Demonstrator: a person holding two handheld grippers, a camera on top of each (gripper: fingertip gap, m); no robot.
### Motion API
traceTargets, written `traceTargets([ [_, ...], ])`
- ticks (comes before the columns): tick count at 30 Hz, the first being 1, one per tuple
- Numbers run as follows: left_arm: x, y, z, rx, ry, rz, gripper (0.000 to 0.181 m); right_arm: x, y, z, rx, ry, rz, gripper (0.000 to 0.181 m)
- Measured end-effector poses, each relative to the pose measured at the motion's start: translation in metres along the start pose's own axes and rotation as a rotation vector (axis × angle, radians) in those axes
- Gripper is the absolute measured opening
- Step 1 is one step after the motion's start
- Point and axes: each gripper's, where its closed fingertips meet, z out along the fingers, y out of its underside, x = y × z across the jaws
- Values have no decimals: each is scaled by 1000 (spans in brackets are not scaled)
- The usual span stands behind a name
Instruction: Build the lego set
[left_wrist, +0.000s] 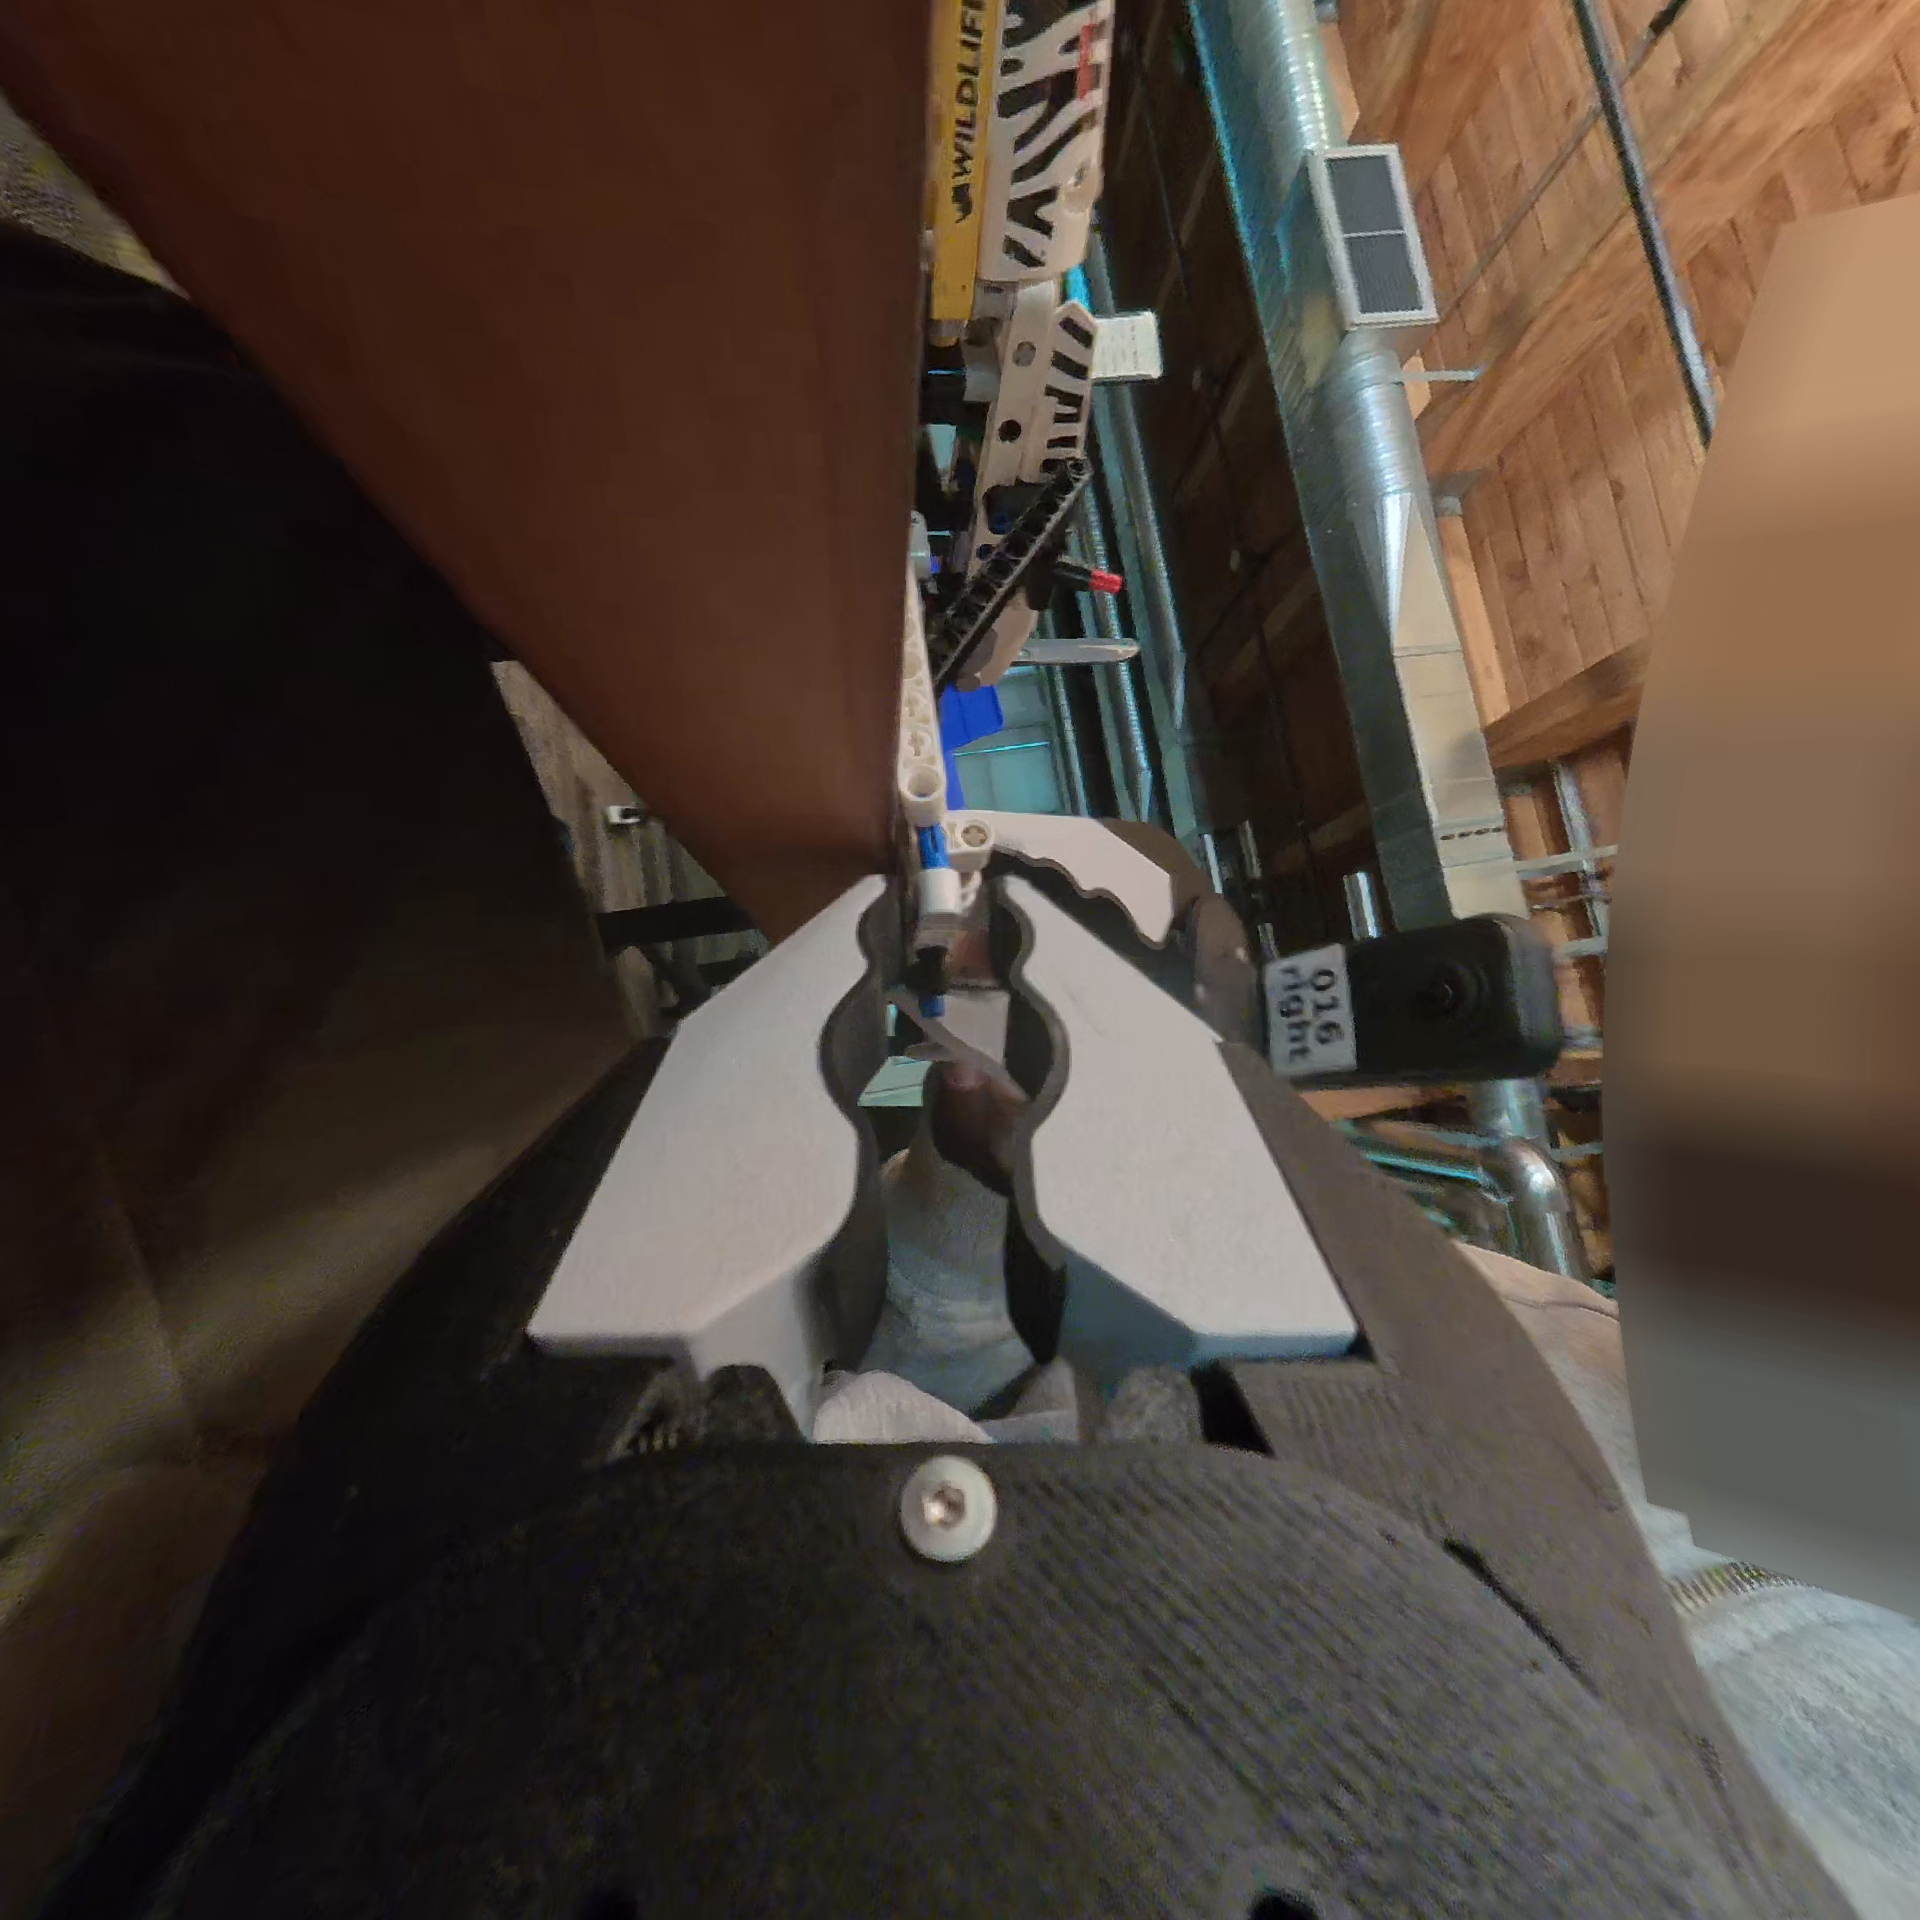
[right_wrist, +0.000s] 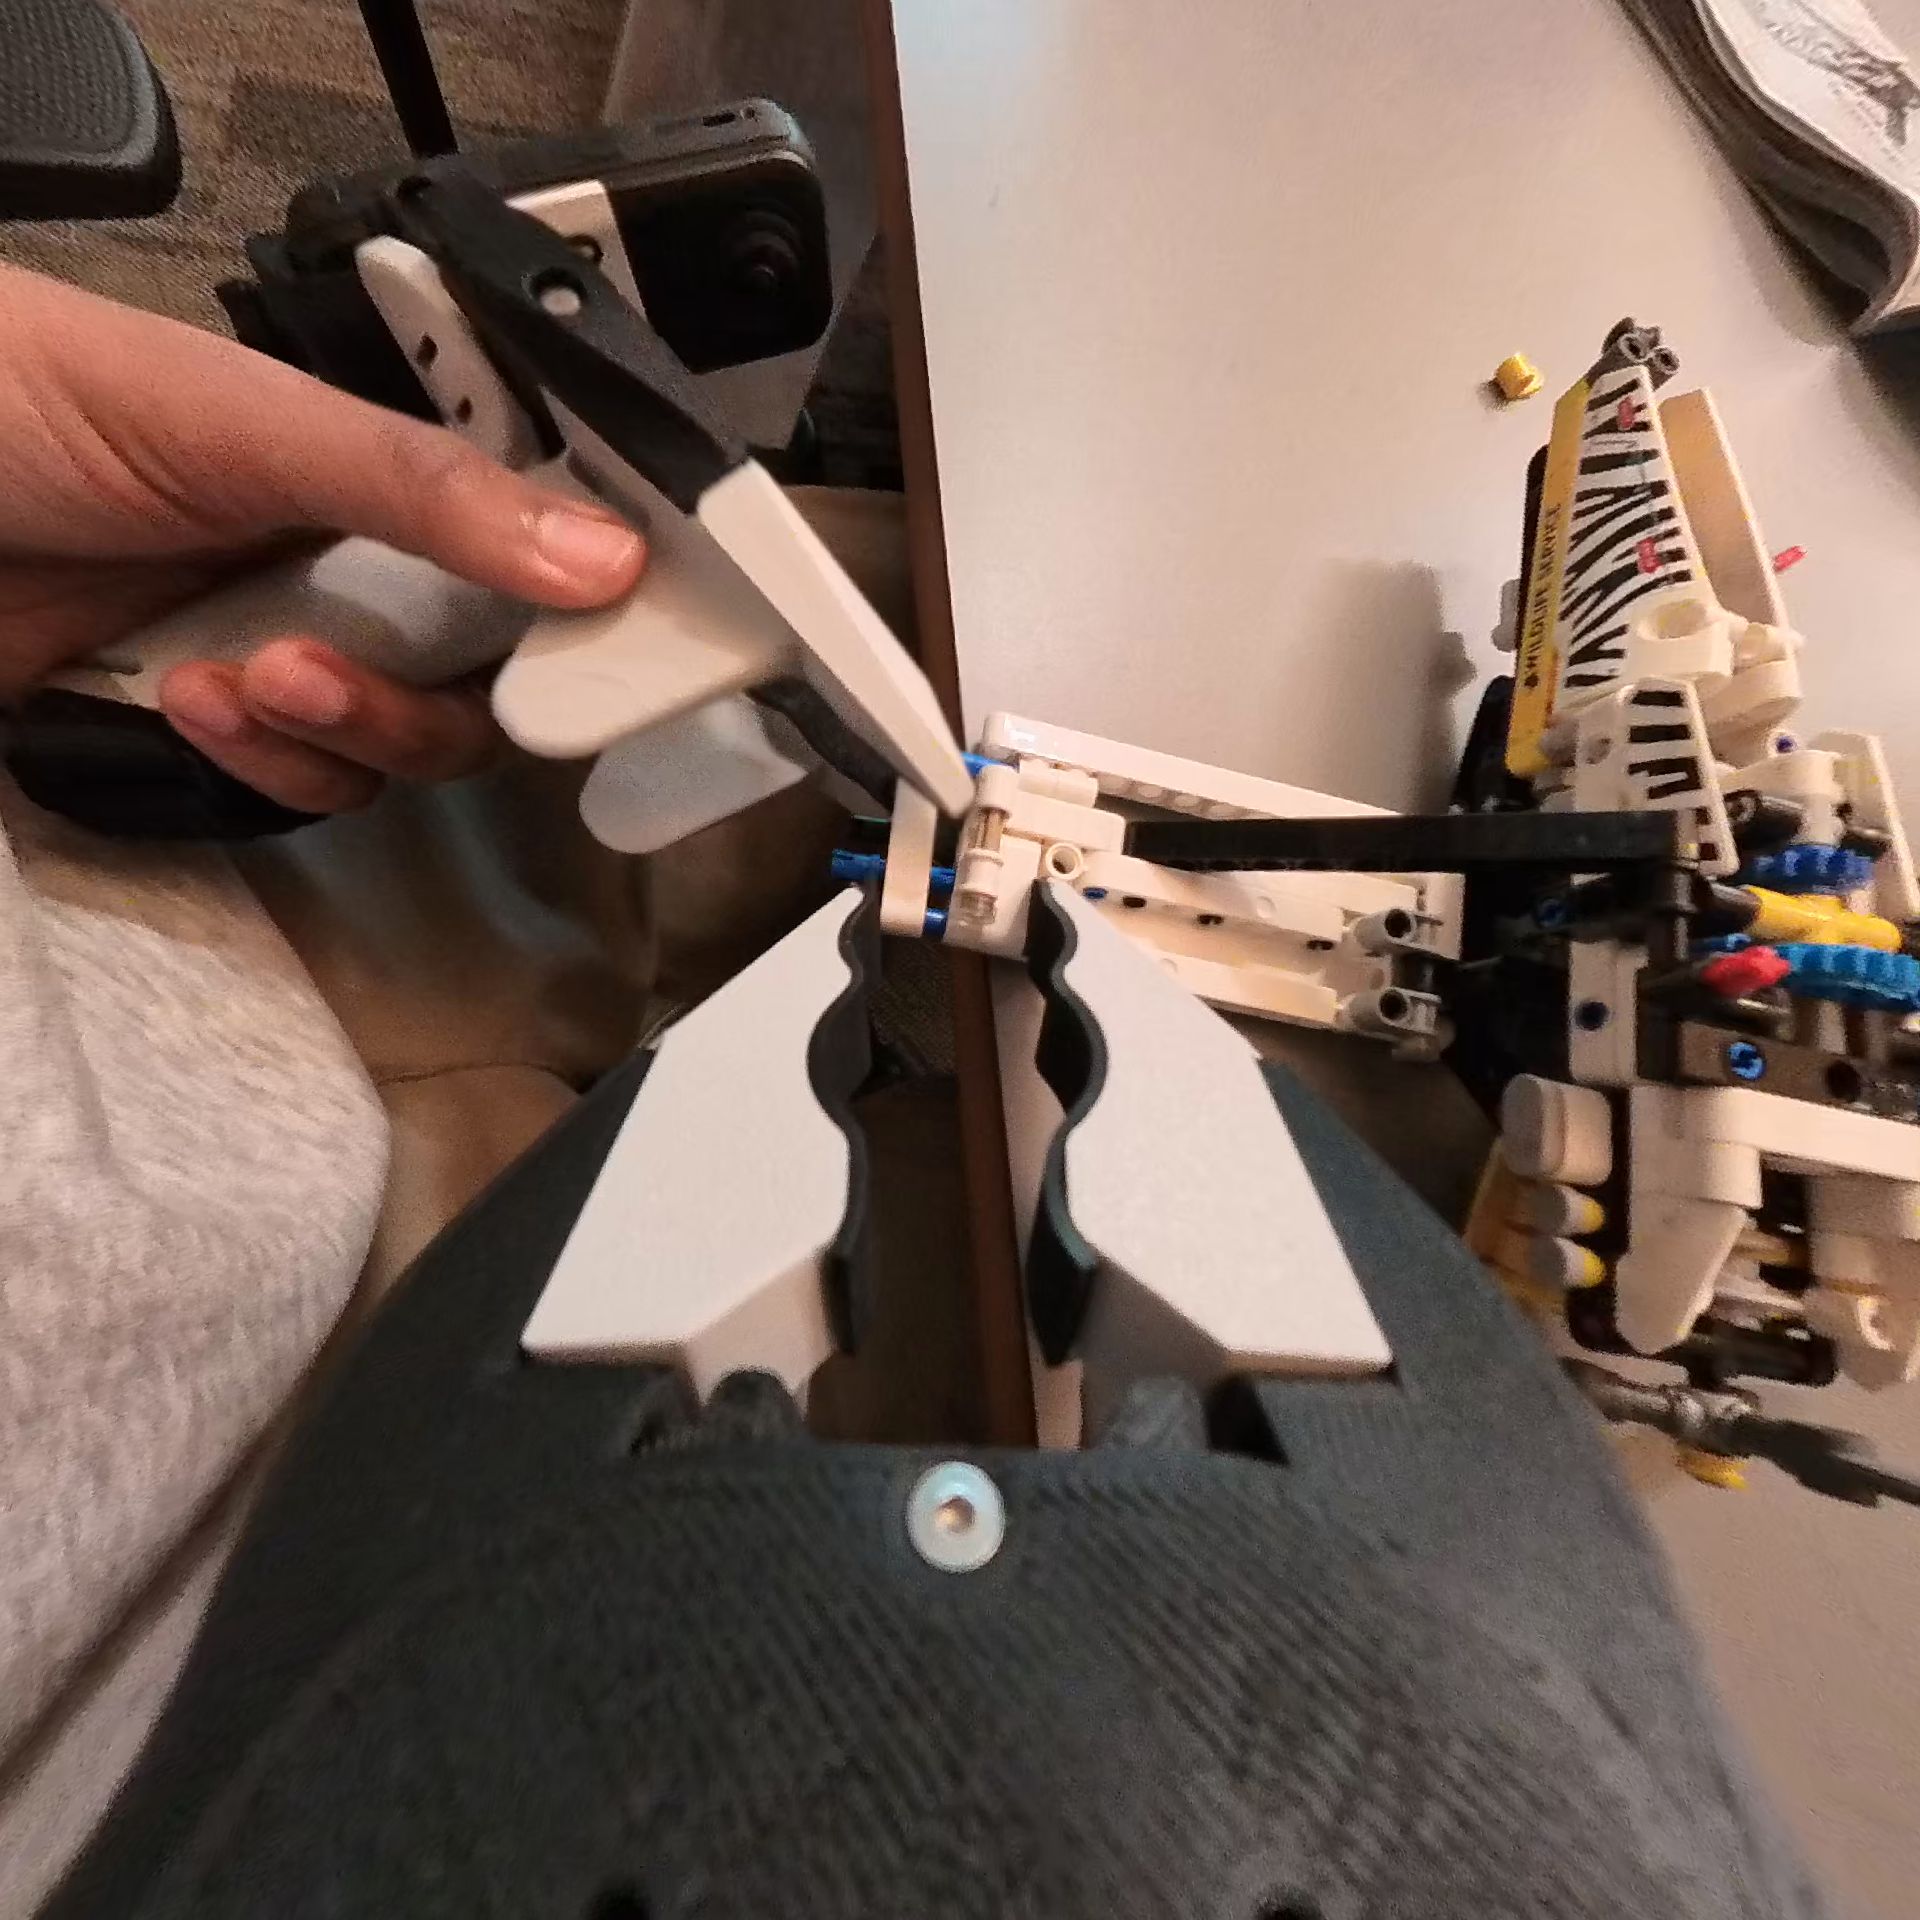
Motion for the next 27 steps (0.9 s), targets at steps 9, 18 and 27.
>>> traceTargets([
  [9,2,-6,-24,26,-15,69,25,1,2,-3,16,-29,-14,28],
  [18,24,-12,-25,-189,-166,652,34,8,18,-19,-20,-91,-89,28],
  [27,4,10,6,-431,-288,954,45,8,21,-33,2,-46,-24,33],
])
